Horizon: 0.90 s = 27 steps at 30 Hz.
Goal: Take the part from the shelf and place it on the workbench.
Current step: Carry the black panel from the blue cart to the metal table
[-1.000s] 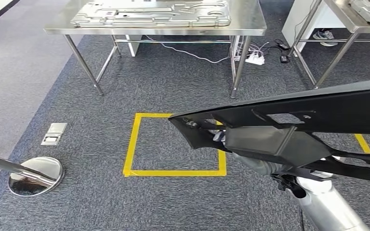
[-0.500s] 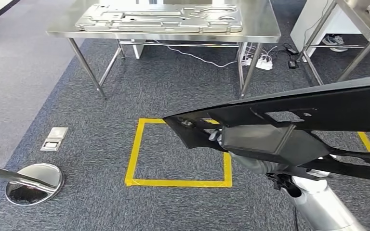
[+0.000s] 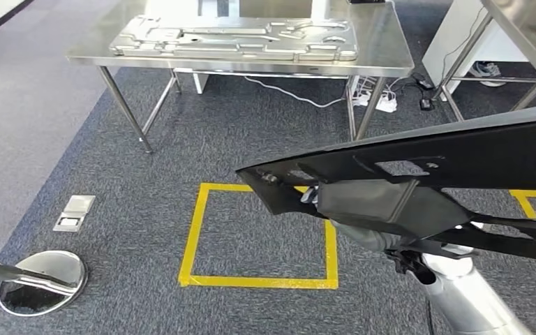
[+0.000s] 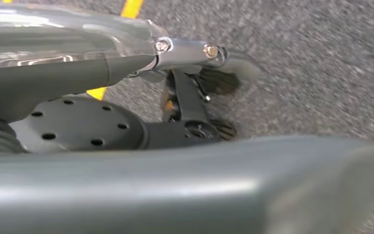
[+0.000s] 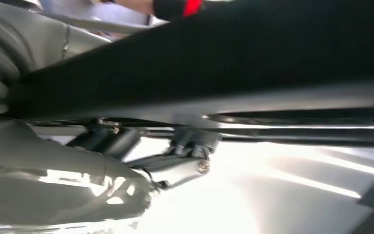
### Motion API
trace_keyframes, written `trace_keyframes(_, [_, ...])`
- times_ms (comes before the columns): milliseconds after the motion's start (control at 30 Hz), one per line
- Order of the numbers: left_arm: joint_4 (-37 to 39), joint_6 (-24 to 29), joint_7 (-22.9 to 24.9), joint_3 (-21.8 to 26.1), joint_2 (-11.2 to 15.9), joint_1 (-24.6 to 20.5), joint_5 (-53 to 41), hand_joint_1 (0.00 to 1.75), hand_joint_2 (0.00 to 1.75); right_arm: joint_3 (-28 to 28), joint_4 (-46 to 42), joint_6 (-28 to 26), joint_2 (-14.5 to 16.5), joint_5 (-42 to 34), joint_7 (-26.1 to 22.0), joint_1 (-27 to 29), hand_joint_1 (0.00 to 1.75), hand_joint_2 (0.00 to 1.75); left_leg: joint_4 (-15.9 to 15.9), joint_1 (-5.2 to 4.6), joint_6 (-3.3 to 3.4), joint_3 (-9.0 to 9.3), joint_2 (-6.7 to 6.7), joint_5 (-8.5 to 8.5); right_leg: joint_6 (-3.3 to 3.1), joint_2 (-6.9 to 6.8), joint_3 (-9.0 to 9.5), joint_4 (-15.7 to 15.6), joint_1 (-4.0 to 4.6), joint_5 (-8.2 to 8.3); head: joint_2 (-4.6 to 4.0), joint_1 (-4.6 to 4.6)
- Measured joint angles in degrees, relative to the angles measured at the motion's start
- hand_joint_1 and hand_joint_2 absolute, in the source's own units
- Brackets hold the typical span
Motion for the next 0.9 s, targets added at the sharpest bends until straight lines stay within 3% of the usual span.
trace_keyframes(67, [0.0, -0.01, -0.05, -0.01, 0.0, -0.16, 0.0, 0.0, 1.75, 0.01, -0.12, 0.0, 0.04, -0.05, -0.03, -0.2, 1.75, 1.75, 2.76, 0.05, -0.52, -0.92, 0.14, -0.56, -0.56, -0.15, 1.05, -0.39, -0.44, -0.43, 0.0, -0.1])
trace_keyframes(100, [0.0, -0.01, -0.07, -0.02, 0.01, -0.27, 0.0, 0.0, 1.75, 0.02, -0.16, 0.0, 0.07, -0.07, -0.04, -0.26, 1.75, 1.75, 5.64, 0.23, -0.93, -2.48, 0.21, -1.45, -0.71, -0.26, 1.55, -0.54, -0.64, -0.71, 0.0, -0.16])
trace_keyframes(200, [0.0, -0.01, -0.08, -0.03, 0.02, -0.27, 0.0, 0.0, 1.75, 0.05, -0.14, 0.0, 0.09, -0.09, -0.05, -0.31, 1.75, 1.75, 15.28, 1.13, -2.16, -9.39, 0.38, -4.85, -0.73, -0.37, 2.64, -0.59, -0.86, -1.8, -0.01, -0.26])
trace_keyframes(233, [0.0, -0.01, -0.08, -0.03, 0.02, -0.17, 0.0, 0.0, 1.75, 0.07, -0.11, 0.0, 0.1, -0.09, -0.05, -0.29, 1.75, 1.75, 16.07, 1.37, -2.44, -10.77, 0.42, -4.45, -0.6, -0.36, 3.11, -0.59, -0.97, -2.2, -0.01, -0.25])
trace_keyframes(267, [0.0, -0.01, -0.08, -0.03, 0.02, -0.08, 0.0, 0.0, 1.75, 0.07, -0.09, 0.0, 0.11, -0.09, -0.05, -0.29, 1.75, 1.75, 14.84, 1.55, -2.65, -11.14, 0.46, -2.72, -0.4, -0.35, 3.69, -0.59, -1.12, -2.62, -0.01, -0.25])
trace_keyframes(333, [0.01, -0.01, -0.07, -0.03, 0.01, 0.0, 0.0, 0.0, 1.75, 0.08, -0.08, 0.0, 0.14, -0.09, -0.05, -0.33, 1.75, 1.75, 8.3, 1.78, -2.98, -9.66, 0.64, 2.89, 0.2, -0.36, 5.07, -0.62, -1.48, -3.53, 0.0, -0.25])
trace_keyframes(367, [0.01, -0.01, -0.07, -0.03, -0.01, 0.0, 0.0, 0.0, 1.75, 0.08, -0.06, 0.0, 0.17, -0.09, -0.05, -0.37, 1.75, 1.75, 5.21, 1.68, -2.97, -9.03, 0.83, 4.25, 0.56, -0.39, 5.56, -0.64, -1.6, -3.9, 0.0, -0.29])
trace_keyframes(400, [0.01, -0.01, -0.04, -0.03, -0.02, -0.02, 0.0, 0.0, 1.75, 0.08, -0.05, 0.0, 0.21, -0.09, -0.03, -0.42, 1.75, 1.75, 3.25, 1.55, -2.8, -8.64, 0.99, 5.15, 0.99, -0.4, 5.83, -0.66, -1.59, -4.23, -0.01, -0.31])
trace_keyframes(500, [0.02, 0.01, -0.01, -0.03, -0.02, 0.09, 0.0, 0.0, 1.75, 0.07, -0.05, 0.01, 0.26, -0.1, 0.0, -0.53, 1.75, 1.75, 2.53, 1.16, -1.6, -8.68, 1.07, 5.16, 2.29, -0.41, 6.33, -1.04, -1.47, -4.99, -0.01, -0.33])
trace_keyframes(567, [0.01, 0.01, -0.08, -0.03, 0.0, 0.07, 0.01, 0.0, 1.75, 0.04, -0.07, 0.0, 0.27, -0.11, -0.01, -0.64, 1.75, 1.75, 2.28, 1.19, -0.72, -8.22, 1.01, 5.11, 2.63, -0.39, 6.14, 0.13, -1.52, -6.04, -0.02, -0.31])
trace_keyframes(633, [0.0, 0.01, -0.14, -0.03, -0.01, -0.04, 0.01, 0.0, 1.75, 0.02, -0.04, 0.0, 0.26, -0.1, -0.02, -0.69, 1.75, 1.75, 2.07, 1.05, 0.15, -7.64, 1.01, 4.78, 2.45, -0.3, 3.12, 6.04, -1.26, -8.81, -0.02, -0.28])
trace_keyframes(700, [0.0, 0.01, -0.14, -0.03, -0.02, -0.07, 0.0, 0.0, 1.75, 0.03, 0.01, 0.0, 0.26, -0.09, -0.02, -0.56, 1.75, 1.75, 2.08, 0.61, 0.83, -7.12, 1.0, 4.21, 2.12, -0.19, -1.68, 13.87, -0.77, -11.21, -0.02, -0.28])
trace_keyframes(733, [0.0, 0.01, -0.14, -0.03, -0.03, -0.04, 0.0, 0.0, 1.75, 0.04, 0.03, 0.0, 0.26, -0.09, -0.02, -0.48, 1.75, 1.75, 2.08, 0.36, 1.06, -6.76, 0.95, 3.9, 1.88, -0.16, -3.31, 15.83, -0.51, -10.97, -0.02, -0.27])
trace_keyframes(767, [0.0, 0.01, -0.14, -0.03, -0.03, -0.01, 0.0, 0.0, 1.75, 0.05, 0.03, 0.0, 0.26, -0.09, -0.02, -0.43, 1.75, 1.75, 2.09, 0.09, 1.21, -6.29, 0.85, 3.53, 1.53, -0.12, -3.91, 15.57, -0.22, -9.53, -0.02, -0.28])
trace_keyframes(833, [0.0, 0.01, -0.14, -0.03, -0.05, 0.01, 0.0, 0.0, 1.75, 0.03, 0.03, 0.0, 0.26, -0.09, -0.03, -0.42, 1.75, 1.75, 2.07, -0.4, 1.31, -5.05, 0.65, 2.63, 0.34, -0.02, -2.26, 9.29, 0.47, -4.32, -0.02, -0.28])
trace_keyframes(867, [0.01, 0.0, -0.14, -0.03, -0.11, -0.04, 0.0, 0.0, 1.75, 0.02, 0.04, 0.0, 0.26, -0.09, -0.03, -0.43, 1.75, 1.75, 2.11, -0.65, 1.21, -4.56, 0.55, 2.16, -0.35, 0.02, -1.05, 5.92, 0.79, -2.29, -0.02, -0.38])
trace_keyframes(900, [0.01, 0.0, -0.14, -0.03, -0.16, -0.12, 0.01, 0.0, 1.75, 0.02, 0.03, 0.01, 0.26, -0.09, -0.03, -0.48, 1.75, 1.75, 2.14, -0.74, 1.02, -4.28, 0.49, 1.76, -0.83, 0.07, 0.0, 3.21, 1.07, -1.3, -0.02, -0.44])
